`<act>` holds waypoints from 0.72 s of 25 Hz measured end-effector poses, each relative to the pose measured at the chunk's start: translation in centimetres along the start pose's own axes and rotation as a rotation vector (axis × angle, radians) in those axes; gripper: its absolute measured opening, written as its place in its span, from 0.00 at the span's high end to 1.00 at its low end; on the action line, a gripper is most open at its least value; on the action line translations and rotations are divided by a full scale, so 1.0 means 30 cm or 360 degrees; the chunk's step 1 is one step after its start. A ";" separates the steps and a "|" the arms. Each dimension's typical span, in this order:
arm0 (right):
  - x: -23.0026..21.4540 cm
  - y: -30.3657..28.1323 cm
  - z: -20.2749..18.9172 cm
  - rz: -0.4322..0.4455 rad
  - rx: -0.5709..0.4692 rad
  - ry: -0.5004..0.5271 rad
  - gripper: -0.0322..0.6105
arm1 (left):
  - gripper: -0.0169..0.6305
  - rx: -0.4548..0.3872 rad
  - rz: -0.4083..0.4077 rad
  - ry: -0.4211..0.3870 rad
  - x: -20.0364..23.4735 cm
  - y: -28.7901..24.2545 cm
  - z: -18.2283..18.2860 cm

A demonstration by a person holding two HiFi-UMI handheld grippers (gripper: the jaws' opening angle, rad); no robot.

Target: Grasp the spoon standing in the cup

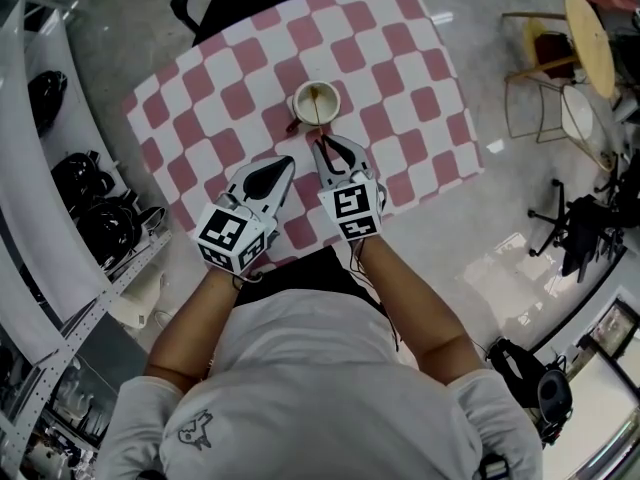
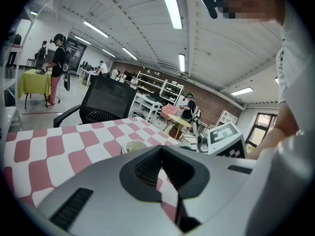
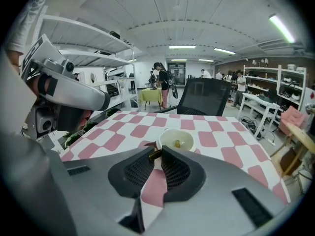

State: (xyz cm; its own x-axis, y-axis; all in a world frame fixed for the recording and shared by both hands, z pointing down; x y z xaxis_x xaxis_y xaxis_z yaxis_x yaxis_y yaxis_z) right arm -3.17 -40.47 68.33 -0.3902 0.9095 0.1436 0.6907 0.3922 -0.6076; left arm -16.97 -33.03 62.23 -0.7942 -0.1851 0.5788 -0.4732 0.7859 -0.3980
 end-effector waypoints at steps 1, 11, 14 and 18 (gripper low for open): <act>-0.007 0.006 -0.001 -0.0020 0.0000 0.0004 0.86 | 0.96 0.0004 -0.0003 -0.0003 -0.003 0.000 -0.002; -0.060 0.064 0.008 -0.0090 -0.0036 -0.0008 0.90 | 0.96 -0.0021 -0.0020 -0.0013 -0.041 0.008 0.009; -0.060 0.094 0.024 -0.0080 -0.0071 -0.0025 0.90 | 0.96 -0.0056 -0.0022 -0.0010 -0.061 0.018 0.025; -0.065 0.155 0.055 -0.0092 -0.0125 -0.0009 0.90 | 0.96 -0.0088 -0.0033 -0.0045 -0.104 0.027 0.038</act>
State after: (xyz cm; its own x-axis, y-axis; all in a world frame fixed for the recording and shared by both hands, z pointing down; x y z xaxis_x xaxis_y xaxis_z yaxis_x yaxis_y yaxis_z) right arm -0.21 -40.66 63.92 -0.4340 0.8843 0.1722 0.7124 0.4538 -0.5352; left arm -15.32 -32.48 59.27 -0.7953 -0.2173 0.5660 -0.4683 0.8131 -0.3457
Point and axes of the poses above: the fingertips, and each gripper's own axes: y backward along the fingers, x to its left, z out of its top, the point moved 9 cm from there along y, backward along the fingers, and after that the axes turned 13 degrees about y, right-handed, at the moved point
